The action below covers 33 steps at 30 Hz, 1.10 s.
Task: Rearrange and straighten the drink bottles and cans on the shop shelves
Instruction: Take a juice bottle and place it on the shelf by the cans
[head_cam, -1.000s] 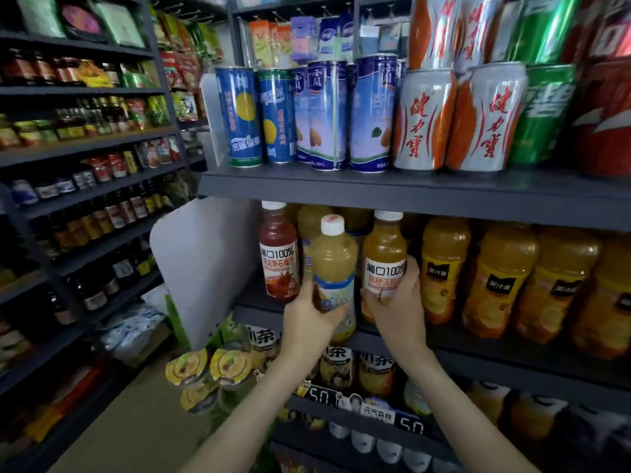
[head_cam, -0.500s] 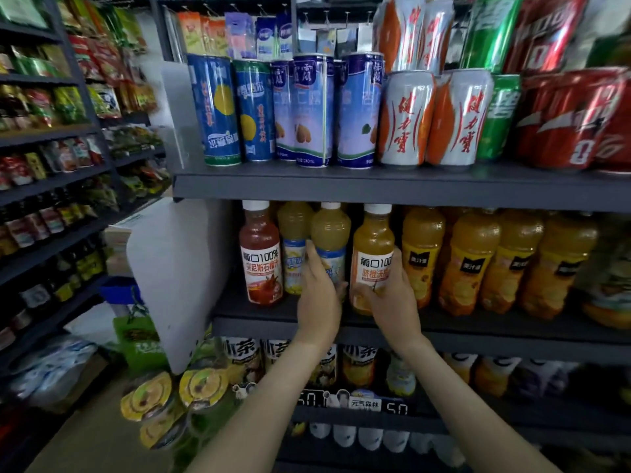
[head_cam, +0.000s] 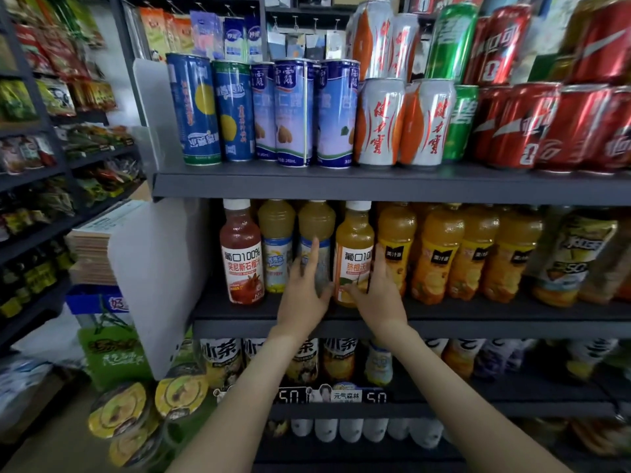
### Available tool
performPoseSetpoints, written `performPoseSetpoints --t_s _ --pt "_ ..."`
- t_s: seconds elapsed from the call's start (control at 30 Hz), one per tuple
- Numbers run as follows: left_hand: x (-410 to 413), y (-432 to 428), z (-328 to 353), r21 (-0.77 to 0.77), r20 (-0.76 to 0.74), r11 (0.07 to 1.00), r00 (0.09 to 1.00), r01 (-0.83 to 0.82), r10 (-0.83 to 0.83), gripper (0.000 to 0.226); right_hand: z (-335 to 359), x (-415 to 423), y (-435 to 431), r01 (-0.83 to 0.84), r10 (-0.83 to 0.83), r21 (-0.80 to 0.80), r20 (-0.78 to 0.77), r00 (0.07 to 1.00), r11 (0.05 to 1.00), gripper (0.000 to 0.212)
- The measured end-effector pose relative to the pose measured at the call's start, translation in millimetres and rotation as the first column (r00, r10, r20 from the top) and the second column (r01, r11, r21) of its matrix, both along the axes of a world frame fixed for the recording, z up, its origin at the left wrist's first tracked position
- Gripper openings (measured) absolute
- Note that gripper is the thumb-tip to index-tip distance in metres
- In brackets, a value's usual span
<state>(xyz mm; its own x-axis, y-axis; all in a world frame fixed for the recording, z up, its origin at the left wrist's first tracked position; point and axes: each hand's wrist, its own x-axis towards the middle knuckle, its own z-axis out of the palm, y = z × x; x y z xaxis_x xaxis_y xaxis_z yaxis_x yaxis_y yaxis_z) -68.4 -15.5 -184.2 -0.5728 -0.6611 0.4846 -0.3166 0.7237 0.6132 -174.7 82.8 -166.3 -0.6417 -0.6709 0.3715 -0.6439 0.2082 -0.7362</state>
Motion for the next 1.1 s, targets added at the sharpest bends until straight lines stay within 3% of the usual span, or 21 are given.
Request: performPoseSetpoints --t_s 0.13,0.2,0.27,0.33,0.4,0.5,0.57,0.67,0.77,0.9,1.0,1.1 --pt "9 17 4 -0.039 -0.136 0.999 0.990 -0.035 0.029 0.085 4 -1 11 0.016 -0.015 0.016 -0.020 1.000 1.000 0.091" --pt "20 23 9 -0.057 -0.273 0.977 0.944 -0.205 0.183 0.079 4 1 16 0.001 -0.001 -0.014 -0.032 0.999 1.000 0.088" --pt "32 22 14 -0.045 -0.406 0.914 0.843 -0.403 0.352 0.078 1 5 19 -0.034 0.030 -0.072 -0.055 0.998 0.997 0.085" --pt "43 11 18 0.085 -0.427 0.862 0.764 -0.500 0.485 0.085 -2 10 21 -0.057 0.048 -0.114 -0.082 0.995 0.992 0.081" --pt "51 -8 20 0.245 -0.346 0.847 0.774 -0.471 0.530 0.097 -4 17 20 -0.076 0.064 -0.141 -0.091 0.994 0.987 0.075" --pt "60 -38 12 0.388 -0.279 0.868 0.858 -0.310 0.431 0.106 -4 30 19 -0.115 0.104 -0.143 -0.079 0.991 0.983 0.071" --pt "63 -48 7 0.425 -0.257 0.859 0.872 -0.284 0.416 0.090 -2 36 19 -0.146 0.138 -0.141 -0.061 0.989 0.979 0.068" --pt "65 -42 4 0.390 -0.264 0.852 0.844 -0.349 0.466 0.067 0 41 23 -0.171 0.159 -0.164 -0.083 0.984 0.972 0.062" --pt "71 -17 -1 0.383 -0.390 0.862 0.788 -0.332 0.477 0.067 2 45 32 -0.236 0.212 -0.222 -0.125 0.969 0.946 0.057" --pt "79 25 -1 0.303 -0.459 0.902 0.783 -0.307 0.421 0.079 11 54 42 -0.374 0.354 -0.222 -0.128 0.927 0.900 0.058" --pt "77 54 16 0.196 -0.439 0.947 0.840 -0.255 0.318 0.084 27 63 47 -0.465 0.474 -0.216 -0.009 0.880 0.859 0.074" --pt "61 86 42 0.058 -0.413 0.985 0.895 -0.162 0.171 0.077 46 57 60 -0.487 0.524 -0.302 0.049 0.850 0.819 0.069"
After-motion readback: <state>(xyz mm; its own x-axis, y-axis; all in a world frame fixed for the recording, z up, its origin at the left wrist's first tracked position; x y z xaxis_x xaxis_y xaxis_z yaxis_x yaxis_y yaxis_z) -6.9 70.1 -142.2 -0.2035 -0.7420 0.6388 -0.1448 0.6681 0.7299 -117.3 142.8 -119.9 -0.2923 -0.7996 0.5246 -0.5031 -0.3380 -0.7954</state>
